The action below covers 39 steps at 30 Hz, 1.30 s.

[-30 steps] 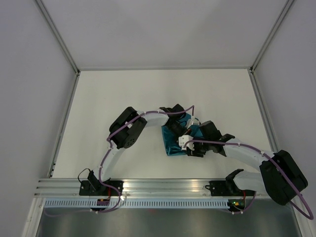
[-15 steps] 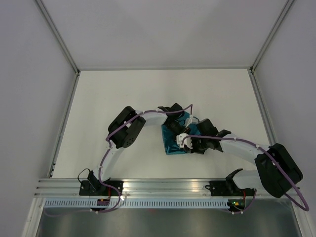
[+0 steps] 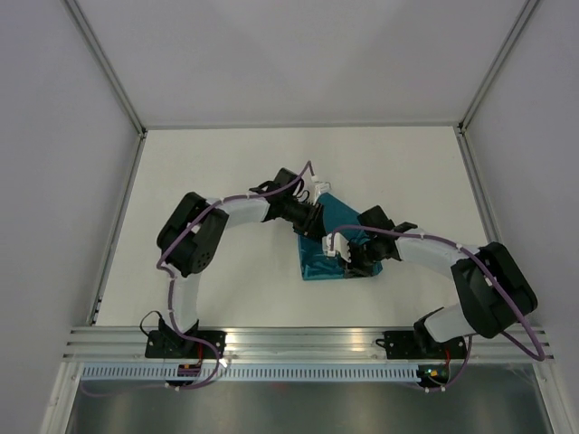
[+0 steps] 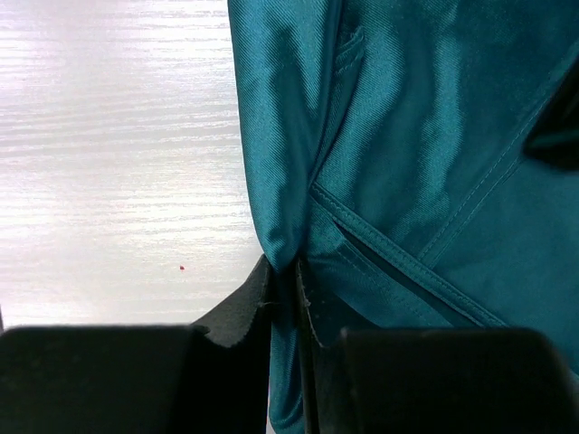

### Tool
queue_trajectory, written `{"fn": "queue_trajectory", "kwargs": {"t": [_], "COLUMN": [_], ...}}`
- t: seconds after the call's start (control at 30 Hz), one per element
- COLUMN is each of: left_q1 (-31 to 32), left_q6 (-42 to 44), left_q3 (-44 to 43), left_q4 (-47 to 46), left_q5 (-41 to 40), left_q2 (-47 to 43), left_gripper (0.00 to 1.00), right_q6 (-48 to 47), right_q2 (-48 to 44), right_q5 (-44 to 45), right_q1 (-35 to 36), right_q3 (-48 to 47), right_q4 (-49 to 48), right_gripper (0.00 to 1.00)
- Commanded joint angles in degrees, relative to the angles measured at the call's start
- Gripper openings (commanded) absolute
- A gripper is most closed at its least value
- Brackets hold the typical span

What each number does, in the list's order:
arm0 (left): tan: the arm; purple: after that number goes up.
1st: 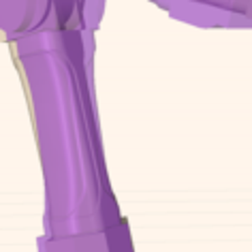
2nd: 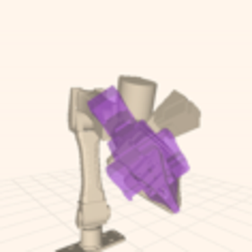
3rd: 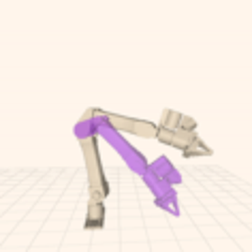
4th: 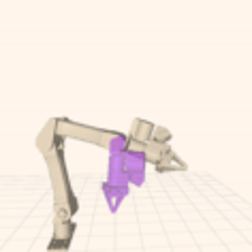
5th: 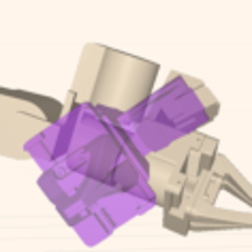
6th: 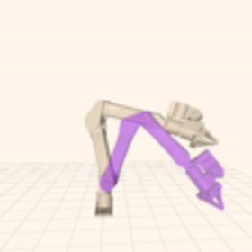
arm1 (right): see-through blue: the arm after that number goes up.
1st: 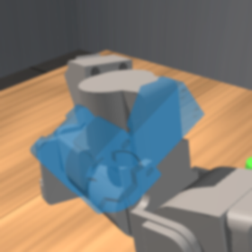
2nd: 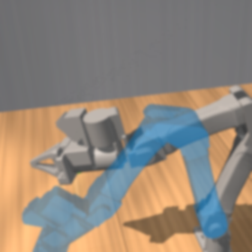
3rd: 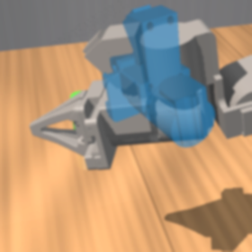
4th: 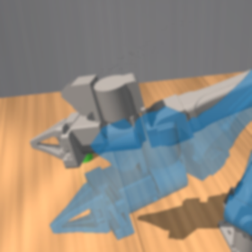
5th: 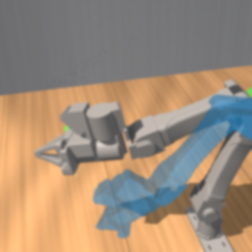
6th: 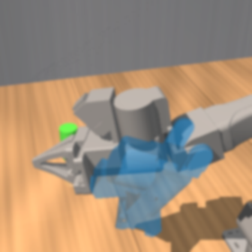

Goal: Fold the napkin, place the utensils inside, and roll it up
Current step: Roll the napkin with the utensil

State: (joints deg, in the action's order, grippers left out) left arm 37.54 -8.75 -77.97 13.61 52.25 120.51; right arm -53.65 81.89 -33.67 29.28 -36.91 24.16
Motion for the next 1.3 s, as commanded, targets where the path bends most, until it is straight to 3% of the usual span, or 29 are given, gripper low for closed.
{"fn": "queue_trajectory", "kwargs": {"t": [0.0, 0.23, 0.43, 0.73, 1.27], "left_q1": [-1.59, -1.59, 2.70, 20.19, 30.31], "left_q6": [-9.17, -11.99, -4.71, 19.90, 36.96], "left_q3": [8.41, 26.36, 38.33, 40.89, 38.51], "left_q4": [-15.33, -40.09, -49.89, -48.94, -46.47], "left_q5": [-8.20, -25.23, -36.66, -54.16, -55.94], "left_q2": [-10.44, -24.25, -32.86, -34.91, -24.36], "left_gripper": [0.34, 0.34, 0.37, 0.42, 0.53], "right_q6": [-1.89, -5.76, -8.31, -7.70, -7.79], "right_q2": [5.47, 14.16, 21.55, 27.00, 33.69], "right_q5": [-3.15, -9.21, -10.54, -9.84, -9.84], "right_q1": [-2.02, -8.09, -10.73, -11.43, -12.58], "right_q3": [-0.79, -8.61, -14.77, -19.60, -24.70], "right_q4": [7.37, 15.73, 22.06, 24.53, 28.39], "right_gripper": [0.16, 0.16, 0.15, 0.16, 0.15]}}
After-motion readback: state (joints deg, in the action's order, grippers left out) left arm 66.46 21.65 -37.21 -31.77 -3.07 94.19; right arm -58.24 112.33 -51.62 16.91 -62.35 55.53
